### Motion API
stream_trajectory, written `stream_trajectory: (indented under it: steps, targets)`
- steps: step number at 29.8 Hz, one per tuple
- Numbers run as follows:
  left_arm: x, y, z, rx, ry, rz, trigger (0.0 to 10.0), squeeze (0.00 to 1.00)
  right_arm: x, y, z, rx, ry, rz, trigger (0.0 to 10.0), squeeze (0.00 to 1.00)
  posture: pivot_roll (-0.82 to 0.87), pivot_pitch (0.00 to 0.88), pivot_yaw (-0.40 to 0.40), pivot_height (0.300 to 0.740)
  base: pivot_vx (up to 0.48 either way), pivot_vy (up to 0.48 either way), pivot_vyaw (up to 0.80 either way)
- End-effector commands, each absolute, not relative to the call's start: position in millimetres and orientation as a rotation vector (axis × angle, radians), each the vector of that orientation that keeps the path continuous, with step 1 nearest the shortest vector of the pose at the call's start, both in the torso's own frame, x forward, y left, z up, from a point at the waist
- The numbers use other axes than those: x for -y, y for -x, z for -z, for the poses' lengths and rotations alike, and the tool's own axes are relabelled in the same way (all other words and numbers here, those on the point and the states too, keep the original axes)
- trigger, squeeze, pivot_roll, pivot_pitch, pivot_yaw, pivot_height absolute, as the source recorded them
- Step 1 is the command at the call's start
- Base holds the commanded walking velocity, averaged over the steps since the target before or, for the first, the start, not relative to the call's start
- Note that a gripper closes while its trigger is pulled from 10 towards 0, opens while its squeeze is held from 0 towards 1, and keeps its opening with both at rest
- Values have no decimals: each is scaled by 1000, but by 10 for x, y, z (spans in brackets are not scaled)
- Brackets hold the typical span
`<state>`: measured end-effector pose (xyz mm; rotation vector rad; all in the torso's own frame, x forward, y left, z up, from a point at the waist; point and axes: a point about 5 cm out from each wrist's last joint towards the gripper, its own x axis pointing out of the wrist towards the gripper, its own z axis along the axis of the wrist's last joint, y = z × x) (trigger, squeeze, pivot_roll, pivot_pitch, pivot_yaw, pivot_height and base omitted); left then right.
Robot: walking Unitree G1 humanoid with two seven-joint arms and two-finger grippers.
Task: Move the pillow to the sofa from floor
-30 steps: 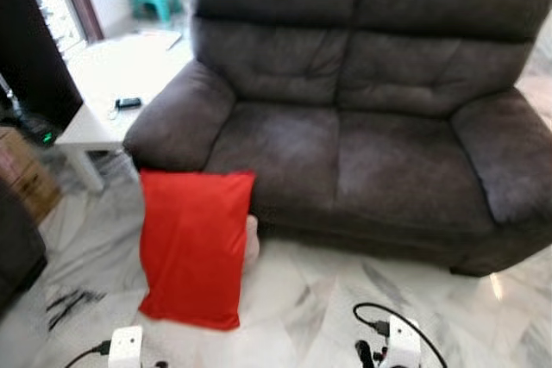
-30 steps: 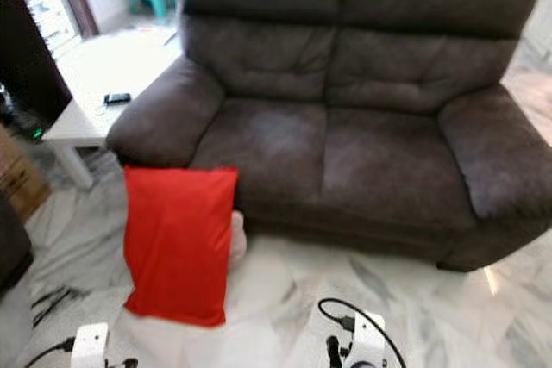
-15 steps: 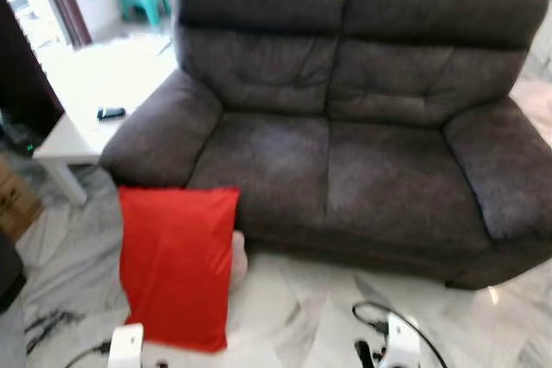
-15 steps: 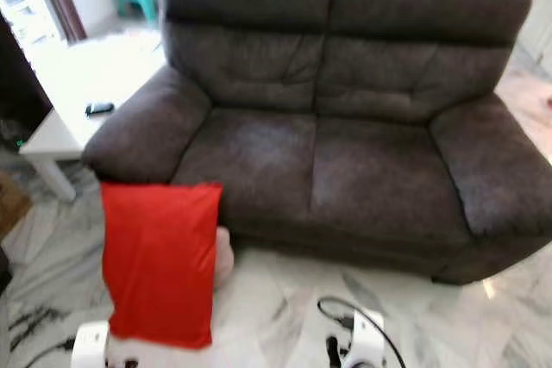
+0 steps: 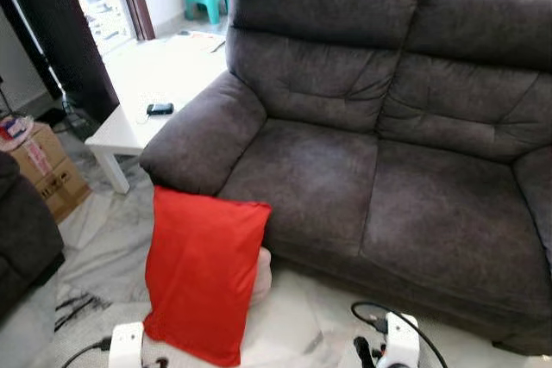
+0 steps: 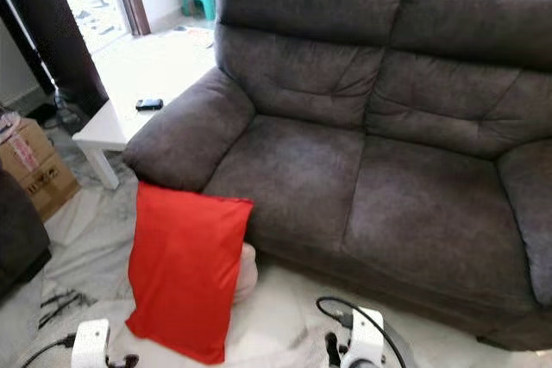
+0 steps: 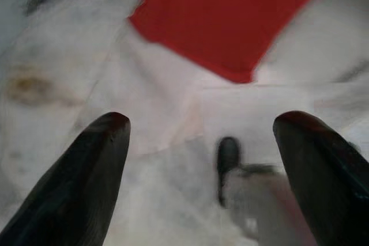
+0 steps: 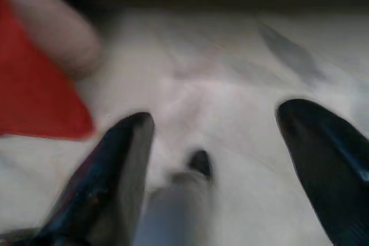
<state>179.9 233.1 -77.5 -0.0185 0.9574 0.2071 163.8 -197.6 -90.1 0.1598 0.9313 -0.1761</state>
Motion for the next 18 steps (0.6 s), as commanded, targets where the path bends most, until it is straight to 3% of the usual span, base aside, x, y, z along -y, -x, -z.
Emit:
stream_trajectory:
  steps: [1, 11, 18]
  targets:
    - [-2366, -1756, 789, -975, 17, -212, 10000, 0, 1941, -1706, 877, -919, -150, 153, 10000, 0, -61, 0, -23, 740, 274, 0, 800]
    - [-2363, -1757, 789, -975, 18, -210, 10000, 0, 1944, -1704, 878, -917, -165, 160, 10000, 0, -61, 0, -27, 740, 272, 0, 771]
    - [-2361, -1758, 789, -974, 23, -216, 10000, 0, 1944, -1705, 878, -918, -171, 155, 10000, 0, -59, 0, -29, 740, 269, 0, 0]
